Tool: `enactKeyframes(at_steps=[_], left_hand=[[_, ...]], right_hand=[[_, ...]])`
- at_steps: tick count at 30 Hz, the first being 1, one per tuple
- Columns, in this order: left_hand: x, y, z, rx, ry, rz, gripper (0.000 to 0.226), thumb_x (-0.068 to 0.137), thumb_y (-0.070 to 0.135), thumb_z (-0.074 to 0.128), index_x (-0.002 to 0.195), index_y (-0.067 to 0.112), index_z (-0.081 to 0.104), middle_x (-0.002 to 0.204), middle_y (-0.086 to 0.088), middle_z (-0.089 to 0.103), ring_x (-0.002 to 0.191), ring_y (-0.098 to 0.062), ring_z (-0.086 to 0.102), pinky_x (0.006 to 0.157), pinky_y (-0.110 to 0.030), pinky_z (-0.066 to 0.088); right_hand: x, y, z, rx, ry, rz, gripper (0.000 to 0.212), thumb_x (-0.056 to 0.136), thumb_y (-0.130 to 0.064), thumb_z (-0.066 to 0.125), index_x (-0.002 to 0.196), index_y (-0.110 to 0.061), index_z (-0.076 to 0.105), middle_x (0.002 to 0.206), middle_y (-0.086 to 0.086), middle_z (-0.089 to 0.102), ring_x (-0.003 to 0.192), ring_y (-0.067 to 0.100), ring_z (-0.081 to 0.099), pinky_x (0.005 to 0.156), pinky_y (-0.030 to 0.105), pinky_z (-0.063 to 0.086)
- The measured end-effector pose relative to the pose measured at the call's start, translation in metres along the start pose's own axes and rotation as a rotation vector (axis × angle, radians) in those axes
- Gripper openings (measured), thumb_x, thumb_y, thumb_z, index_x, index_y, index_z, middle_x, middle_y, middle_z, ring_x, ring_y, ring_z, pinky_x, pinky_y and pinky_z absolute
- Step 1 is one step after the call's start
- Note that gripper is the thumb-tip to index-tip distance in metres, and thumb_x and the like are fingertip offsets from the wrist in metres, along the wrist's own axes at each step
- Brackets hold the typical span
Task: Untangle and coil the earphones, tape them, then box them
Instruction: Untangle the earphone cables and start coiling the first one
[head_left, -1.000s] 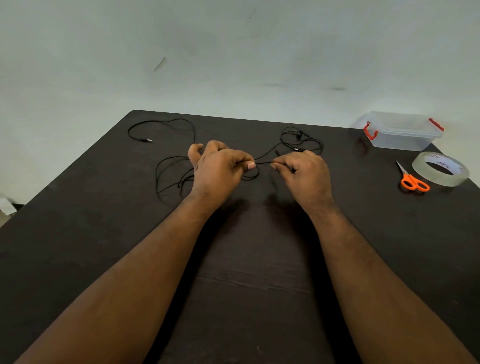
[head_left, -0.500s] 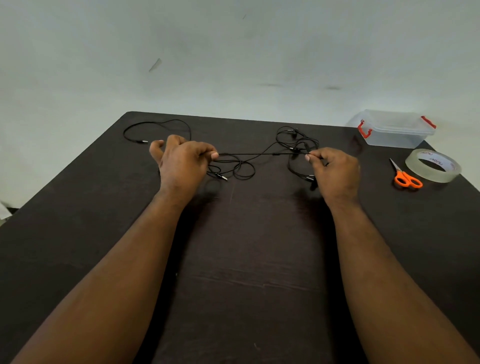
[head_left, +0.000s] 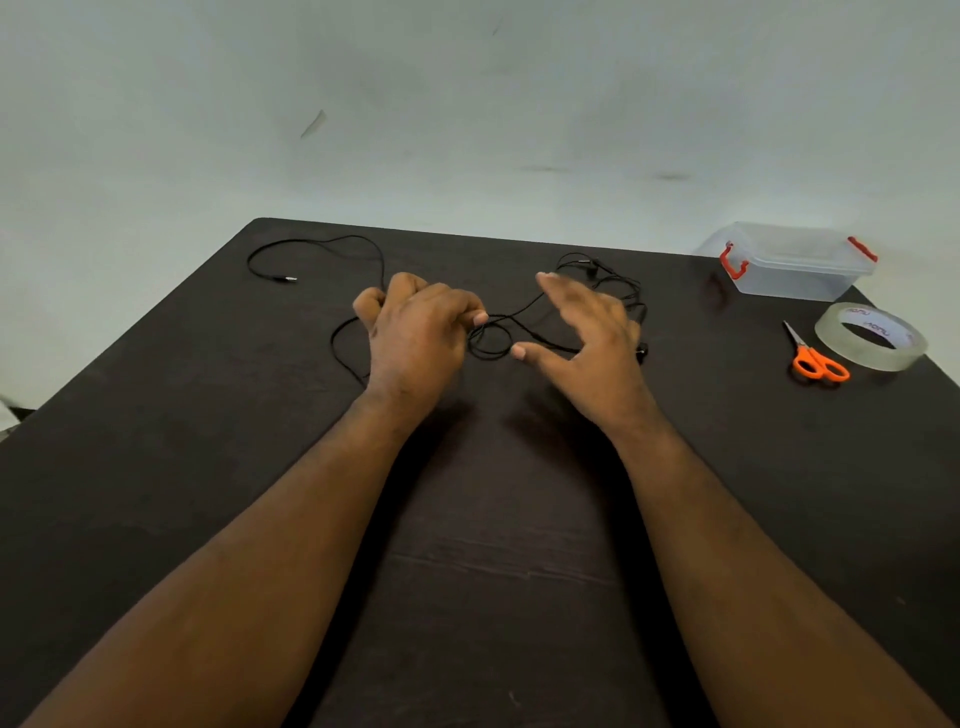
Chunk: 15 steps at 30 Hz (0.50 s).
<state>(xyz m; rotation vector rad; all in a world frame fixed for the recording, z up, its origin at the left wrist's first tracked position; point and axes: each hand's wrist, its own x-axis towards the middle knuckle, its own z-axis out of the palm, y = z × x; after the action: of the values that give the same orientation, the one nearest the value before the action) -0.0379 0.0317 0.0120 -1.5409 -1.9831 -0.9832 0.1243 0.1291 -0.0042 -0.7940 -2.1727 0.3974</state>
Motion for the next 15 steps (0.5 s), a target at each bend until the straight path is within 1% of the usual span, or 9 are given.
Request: enactKeyframes(at_steps=[2, 3, 4, 5, 6, 8, 10, 13, 15], left_hand=[[-0.001, 0.005, 0.002, -0.034, -0.002, 0.056, 0.006, 0.084, 0.022, 0.069, 0.081, 0.023, 0.074, 0.071, 0.008, 0.068, 0.086, -0.026, 0.054, 0.074, -0.027, 0.012], [-0.002, 0.006, 0.003, -0.049, -0.005, 0.069, 0.006, 0.084, 0.021, 0.068, 0.082, 0.022, 0.074, 0.072, 0.007, 0.068, 0.085, -0.026, 0.054, 0.074, -0.028, 0.015], [-0.002, 0.006, 0.002, -0.05, -0.006, 0.073, 0.005, 0.083, 0.02, 0.069, 0.082, 0.022, 0.074, 0.071, 0.007, 0.068, 0.084, -0.026, 0.053, 0.074, -0.028, 0.015], [-0.002, 0.005, 0.002, -0.04, -0.009, 0.074, 0.005, 0.083, 0.021, 0.07, 0.082, 0.024, 0.074, 0.071, 0.009, 0.068, 0.084, -0.025, 0.053, 0.073, -0.027, 0.011], [-0.001, 0.006, 0.001, -0.025, -0.028, 0.075, 0.005, 0.085, 0.023, 0.07, 0.082, 0.025, 0.074, 0.072, 0.01, 0.068, 0.086, -0.023, 0.053, 0.071, -0.026, 0.008], [0.001, 0.005, 0.001, 0.001, -0.132, 0.07, 0.01, 0.091, 0.029, 0.064, 0.088, 0.03, 0.073, 0.079, 0.014, 0.068, 0.093, -0.018, 0.049, 0.071, -0.029, 0.008], [0.004, -0.002, -0.001, 0.012, -0.199, 0.017, 0.014, 0.095, 0.034, 0.057, 0.093, 0.033, 0.071, 0.084, 0.017, 0.065, 0.098, -0.013, 0.043, 0.075, -0.032, 0.011], [0.009, -0.022, -0.006, 0.012, -0.191, -0.082, 0.016, 0.096, 0.036, 0.056, 0.095, 0.033, 0.071, 0.082, 0.018, 0.055, 0.095, -0.009, 0.036, 0.08, -0.032, 0.013], [0.01, -0.031, -0.01, 0.025, -0.205, -0.111, 0.016, 0.096, 0.038, 0.055, 0.096, 0.032, 0.07, 0.081, 0.018, 0.05, 0.095, -0.008, 0.033, 0.082, -0.031, 0.012]], right_hand=[[0.0, -0.006, 0.007, 0.176, -0.108, -0.018, 0.059, 0.077, -0.047, 0.07, 0.132, -0.03, 0.058, 0.128, -0.01, 0.062, 0.125, 0.011, 0.051, 0.107, 0.048, 0.035], [0.002, -0.007, 0.008, 0.256, -0.12, -0.014, 0.045, 0.08, -0.041, 0.07, 0.122, -0.026, 0.065, 0.116, -0.009, 0.069, 0.115, 0.006, 0.059, 0.103, 0.047, 0.041], [0.003, -0.006, 0.007, 0.329, -0.108, 0.005, 0.027, 0.084, -0.032, 0.07, 0.11, -0.023, 0.072, 0.101, -0.009, 0.073, 0.1, 0.002, 0.064, 0.094, 0.042, 0.047], [0.003, -0.005, 0.005, 0.388, -0.083, 0.037, 0.014, 0.086, -0.023, 0.07, 0.099, -0.02, 0.075, 0.088, -0.008, 0.072, 0.086, 0.001, 0.065, 0.085, 0.035, 0.05], [0.004, -0.003, 0.002, 0.411, -0.05, 0.058, 0.008, 0.087, -0.018, 0.07, 0.093, -0.017, 0.075, 0.082, -0.008, 0.07, 0.079, 0.002, 0.064, 0.078, 0.029, 0.05], [0.005, 0.004, -0.002, 0.347, -0.029, 0.049, 0.008, 0.086, -0.015, 0.07, 0.091, -0.013, 0.076, 0.08, -0.009, 0.067, 0.078, 0.005, 0.063, 0.074, 0.021, 0.049], [0.005, 0.011, -0.005, 0.306, -0.049, 0.051, 0.007, 0.087, -0.016, 0.07, 0.09, -0.013, 0.076, 0.082, -0.007, 0.068, 0.081, 0.006, 0.063, 0.074, 0.021, 0.049], [0.009, 0.024, -0.015, 0.199, 0.004, 0.025, 0.008, 0.088, -0.019, 0.069, 0.088, -0.015, 0.075, 0.083, -0.009, 0.068, 0.082, 0.007, 0.064, 0.075, 0.023, 0.049], [0.01, 0.03, -0.02, 0.105, 0.025, -0.012, 0.01, 0.089, -0.022, 0.067, 0.088, -0.016, 0.075, 0.079, -0.01, 0.065, 0.078, 0.009, 0.061, 0.071, 0.025, 0.047]])
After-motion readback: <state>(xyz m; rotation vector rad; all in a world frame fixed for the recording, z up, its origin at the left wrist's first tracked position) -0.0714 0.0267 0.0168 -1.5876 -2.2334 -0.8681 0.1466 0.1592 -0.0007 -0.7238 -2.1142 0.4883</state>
